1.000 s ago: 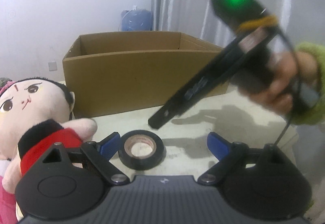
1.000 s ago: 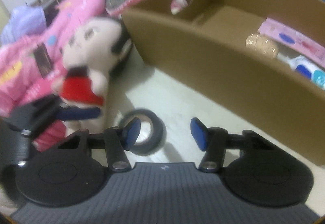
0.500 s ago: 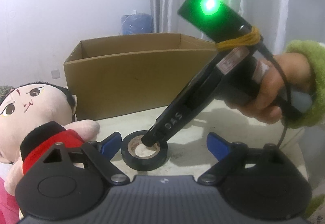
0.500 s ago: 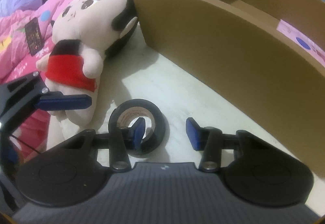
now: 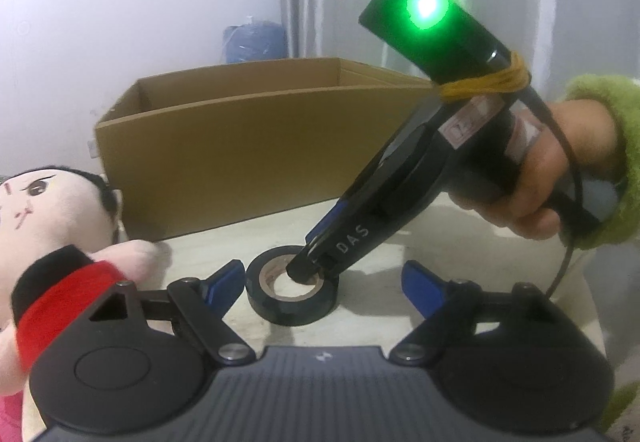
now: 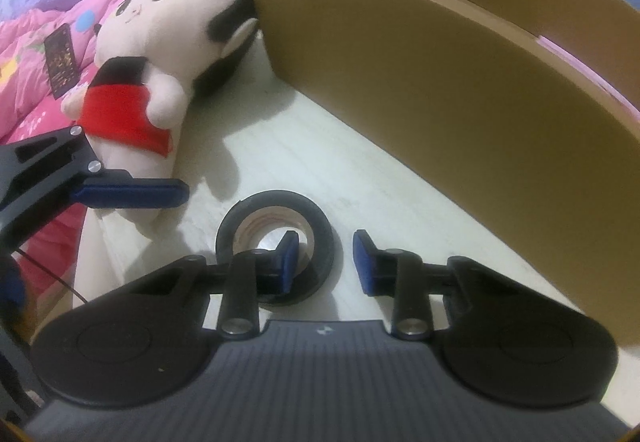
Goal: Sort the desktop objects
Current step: 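Move the right gripper down around the black tape roll on the table, then close the right gripper on the black tape roll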
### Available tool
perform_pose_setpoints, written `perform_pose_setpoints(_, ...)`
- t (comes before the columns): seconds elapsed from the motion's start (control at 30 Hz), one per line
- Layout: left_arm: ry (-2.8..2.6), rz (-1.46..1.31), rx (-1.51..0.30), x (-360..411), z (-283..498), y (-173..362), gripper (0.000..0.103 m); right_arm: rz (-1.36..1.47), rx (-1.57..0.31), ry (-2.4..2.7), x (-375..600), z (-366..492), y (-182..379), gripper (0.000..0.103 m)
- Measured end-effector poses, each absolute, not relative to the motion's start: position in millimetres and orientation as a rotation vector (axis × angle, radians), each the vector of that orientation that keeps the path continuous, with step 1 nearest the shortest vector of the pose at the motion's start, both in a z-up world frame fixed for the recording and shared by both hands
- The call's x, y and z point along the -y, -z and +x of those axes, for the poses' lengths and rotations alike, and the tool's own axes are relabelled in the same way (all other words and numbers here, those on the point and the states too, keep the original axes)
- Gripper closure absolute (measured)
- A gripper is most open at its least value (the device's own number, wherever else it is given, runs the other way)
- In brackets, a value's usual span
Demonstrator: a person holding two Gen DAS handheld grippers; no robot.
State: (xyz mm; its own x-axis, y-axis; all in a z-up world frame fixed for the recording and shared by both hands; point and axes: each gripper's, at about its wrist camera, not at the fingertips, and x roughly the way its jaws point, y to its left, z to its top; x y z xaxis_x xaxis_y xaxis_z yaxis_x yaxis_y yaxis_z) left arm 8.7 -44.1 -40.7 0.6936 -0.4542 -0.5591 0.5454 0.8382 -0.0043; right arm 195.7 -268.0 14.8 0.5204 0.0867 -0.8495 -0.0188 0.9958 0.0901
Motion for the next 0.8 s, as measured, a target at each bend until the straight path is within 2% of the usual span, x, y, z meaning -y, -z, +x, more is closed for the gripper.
perform_pose_setpoints(0.8, 0.586, 0.26, -0.656, 93, 29, 75, 0.016, 0.196, -0.985, 0.005, 309, 140, -13, 0.074)
